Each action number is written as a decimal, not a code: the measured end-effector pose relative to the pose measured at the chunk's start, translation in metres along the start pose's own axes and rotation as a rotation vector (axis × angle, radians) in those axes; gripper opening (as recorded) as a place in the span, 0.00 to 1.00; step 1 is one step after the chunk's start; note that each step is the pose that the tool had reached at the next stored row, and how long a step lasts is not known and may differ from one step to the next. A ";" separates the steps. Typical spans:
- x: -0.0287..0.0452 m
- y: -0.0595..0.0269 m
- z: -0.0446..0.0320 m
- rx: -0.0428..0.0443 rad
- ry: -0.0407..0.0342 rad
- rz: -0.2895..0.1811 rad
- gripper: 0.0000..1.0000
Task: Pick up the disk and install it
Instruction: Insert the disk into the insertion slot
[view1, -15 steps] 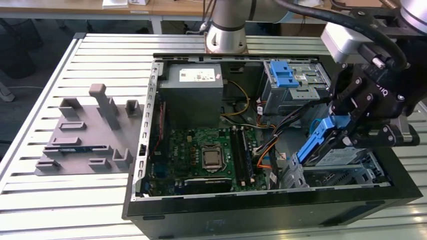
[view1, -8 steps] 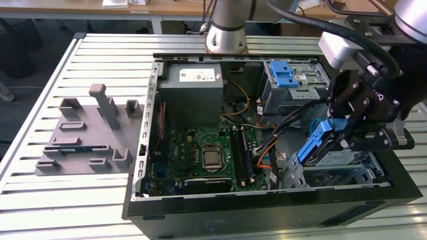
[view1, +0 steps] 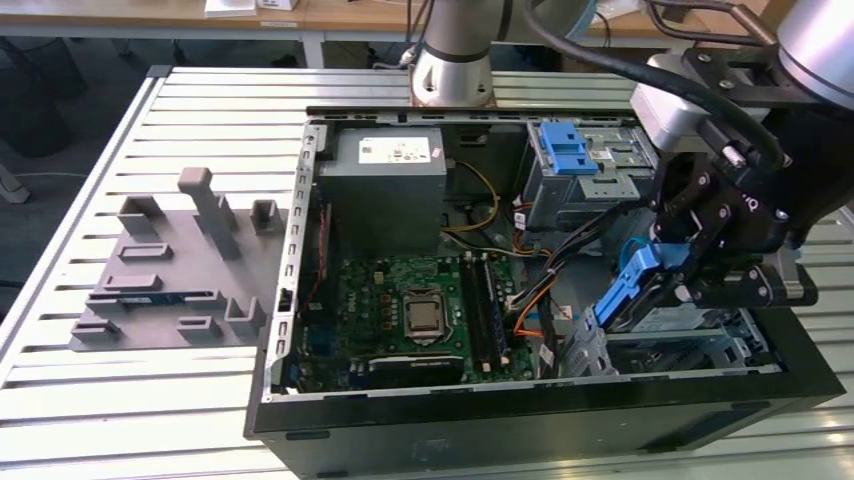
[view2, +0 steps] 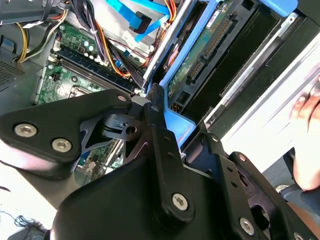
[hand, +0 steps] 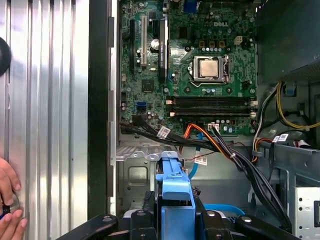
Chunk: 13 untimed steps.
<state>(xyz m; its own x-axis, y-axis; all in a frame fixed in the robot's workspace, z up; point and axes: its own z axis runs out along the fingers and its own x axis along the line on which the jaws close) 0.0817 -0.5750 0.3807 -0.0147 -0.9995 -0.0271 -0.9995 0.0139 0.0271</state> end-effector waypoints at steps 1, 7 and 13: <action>0.0000 0.0000 0.0009 0.0000 -0.0001 0.000 0.36; 0.0002 -0.0002 0.0060 0.0000 0.0000 0.000 0.36; 0.0003 -0.0003 0.0105 0.0000 0.0007 0.000 0.38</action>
<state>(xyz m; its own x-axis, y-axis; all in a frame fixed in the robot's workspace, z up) 0.0817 -0.5750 0.3702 -0.0147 -0.9995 -0.0264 -0.9995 0.0140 0.0271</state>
